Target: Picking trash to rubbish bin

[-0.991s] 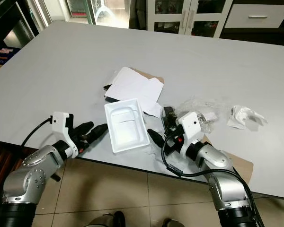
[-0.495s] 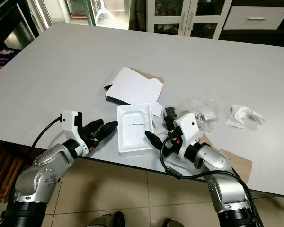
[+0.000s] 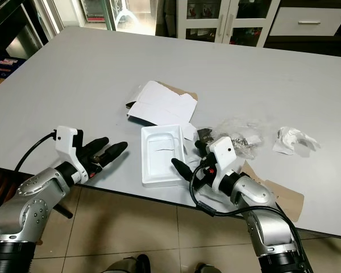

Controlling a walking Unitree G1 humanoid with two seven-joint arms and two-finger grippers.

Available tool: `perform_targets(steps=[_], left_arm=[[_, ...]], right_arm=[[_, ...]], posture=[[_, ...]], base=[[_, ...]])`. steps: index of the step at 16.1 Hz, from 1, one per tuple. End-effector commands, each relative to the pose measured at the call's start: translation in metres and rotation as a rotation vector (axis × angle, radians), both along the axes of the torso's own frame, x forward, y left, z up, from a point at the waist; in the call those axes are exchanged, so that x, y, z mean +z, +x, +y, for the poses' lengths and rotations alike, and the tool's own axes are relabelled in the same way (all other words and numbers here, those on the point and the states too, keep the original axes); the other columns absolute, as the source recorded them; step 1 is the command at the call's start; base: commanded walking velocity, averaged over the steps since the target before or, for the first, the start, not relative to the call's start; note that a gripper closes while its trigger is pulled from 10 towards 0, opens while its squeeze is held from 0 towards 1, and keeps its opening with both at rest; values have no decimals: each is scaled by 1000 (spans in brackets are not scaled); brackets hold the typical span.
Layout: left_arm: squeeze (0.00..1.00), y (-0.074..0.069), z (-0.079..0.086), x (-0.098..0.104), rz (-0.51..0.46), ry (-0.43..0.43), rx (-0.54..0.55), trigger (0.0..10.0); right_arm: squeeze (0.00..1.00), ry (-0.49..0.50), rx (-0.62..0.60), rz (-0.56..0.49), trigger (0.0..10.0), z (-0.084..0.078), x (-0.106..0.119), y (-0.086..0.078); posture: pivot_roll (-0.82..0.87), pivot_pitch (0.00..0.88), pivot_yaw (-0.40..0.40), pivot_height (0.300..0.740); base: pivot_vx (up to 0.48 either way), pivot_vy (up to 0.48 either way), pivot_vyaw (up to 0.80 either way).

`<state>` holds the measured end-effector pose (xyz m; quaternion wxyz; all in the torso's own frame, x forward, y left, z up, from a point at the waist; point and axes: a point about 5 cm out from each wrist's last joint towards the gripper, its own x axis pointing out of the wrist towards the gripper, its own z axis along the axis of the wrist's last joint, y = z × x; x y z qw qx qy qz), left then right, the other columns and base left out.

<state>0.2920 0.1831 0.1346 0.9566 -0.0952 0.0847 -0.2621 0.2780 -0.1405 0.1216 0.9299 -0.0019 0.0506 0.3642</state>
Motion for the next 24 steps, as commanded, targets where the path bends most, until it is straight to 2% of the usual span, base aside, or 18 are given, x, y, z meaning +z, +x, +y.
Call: perform_targets(steps=[1,4,8,11,13,15,16,18,19,20,21,22,23,24], left_arm=[[0,-1,-4,2,-4,-26,-32,10000],[0,-1,-10,14,-54,-165,-78,10000],[0,1,-18,13,-44,-176,-100,10000],[0,5,-31,3,0,-151,-121,10000],[0,9,-48,-4,35,-85,-123,10000],[0,10,-55,-5,35,-66,-131,10000],[0,11,-68,-2,26,-27,-145,10000],[0,14,-79,-1,28,12,-139,10000],[0,16,-89,-2,46,62,-116,10000],[0,17,-94,-4,53,75,-110,9412],[0,17,-98,-7,67,96,-107,7608],[0,17,-98,-9,73,113,-106,7647],[0,17,-98,-12,80,146,-101,6902],[0,17,-96,-15,92,167,-97,0]], right_arm=[[0,1,-2,17,10000,0,-3,-1],[0,3,-5,15,10000,-1,-3,-2],[0,4,-7,14,10000,0,-3,-1],[0,7,-6,10,10000,1,-2,-1],[0,7,-6,6,10000,1,-1,-1],[0,8,-6,5,10000,1,0,-1],[0,10,-6,4,10000,2,0,-2],[0,11,-7,3,10000,3,0,-2],[0,13,-6,3,10000,3,0,-2],[0,14,-6,2,10000,4,0,-2],[0,17,-6,0,10000,5,0,-2],[0,18,-6,-1,10000,5,0,-2],[0,20,-6,-2,10000,6,1,-1],[0,20,-8,-3,10000,6,1,-1]], posture=[[-44,143,34,740],[-47,143,37,740],[-49,142,39,740],[-52,143,41,740],[-56,143,43,740],[-58,143,44,740],[-62,143,48,740],[-61,141,50,740],[-64,141,52,740],[-64,140,54,740],[-67,138,56,740],[-67,137,58,740],[-66,136,58,740],[-67,135,61,740]], base=[[0,0,0],[0,0,0],[0,0,0],[0,0,0],[0,0,0],[0,0,0],[0,0,0],[0,0,0],[0,0,0],[0,0,0],[0,0,0],[0,0,0],[0,0,0],[0,0,0]])
